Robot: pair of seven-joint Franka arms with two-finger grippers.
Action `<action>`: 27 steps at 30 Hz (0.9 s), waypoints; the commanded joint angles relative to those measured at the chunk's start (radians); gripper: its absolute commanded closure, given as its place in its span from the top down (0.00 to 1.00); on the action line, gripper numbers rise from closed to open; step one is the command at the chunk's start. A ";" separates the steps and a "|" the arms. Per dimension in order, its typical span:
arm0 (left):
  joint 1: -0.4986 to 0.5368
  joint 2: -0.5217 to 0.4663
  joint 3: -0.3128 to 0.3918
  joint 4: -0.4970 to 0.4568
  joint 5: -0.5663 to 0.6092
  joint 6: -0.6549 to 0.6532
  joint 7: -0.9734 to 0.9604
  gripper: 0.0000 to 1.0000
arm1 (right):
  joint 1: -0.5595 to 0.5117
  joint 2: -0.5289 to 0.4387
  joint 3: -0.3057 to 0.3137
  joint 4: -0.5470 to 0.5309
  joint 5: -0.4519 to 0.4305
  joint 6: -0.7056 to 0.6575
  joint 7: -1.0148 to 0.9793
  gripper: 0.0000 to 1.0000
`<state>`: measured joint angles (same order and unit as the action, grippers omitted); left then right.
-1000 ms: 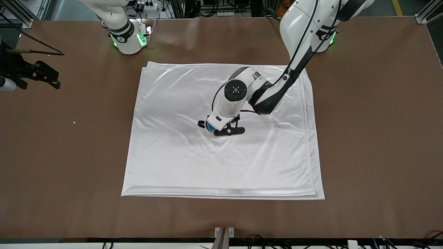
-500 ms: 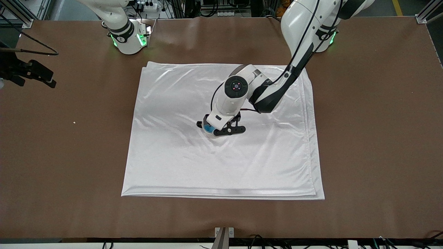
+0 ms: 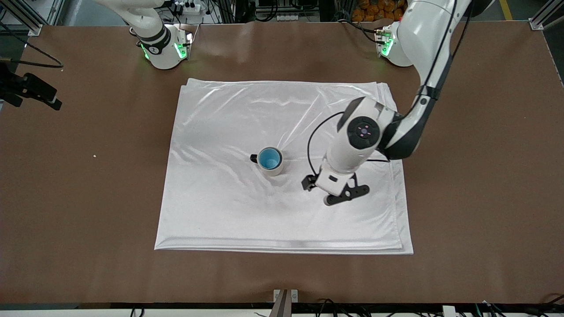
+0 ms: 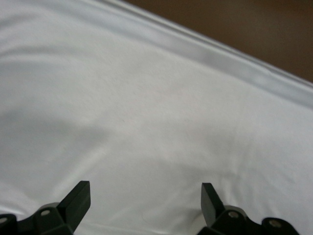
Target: Place blue cup into white mug on cloth
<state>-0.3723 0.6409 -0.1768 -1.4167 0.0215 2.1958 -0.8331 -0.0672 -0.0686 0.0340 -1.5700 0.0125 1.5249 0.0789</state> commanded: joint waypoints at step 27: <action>0.414 -0.180 -0.004 -0.070 0.024 -0.183 0.631 1.00 | 0.010 -0.004 -0.013 -0.027 0.015 0.052 -0.004 1.00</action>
<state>0.0201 0.5616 -0.1767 -1.4182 0.0218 2.0466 -0.2441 -0.0571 -0.0663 0.0314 -1.5913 0.0134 1.5731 0.0789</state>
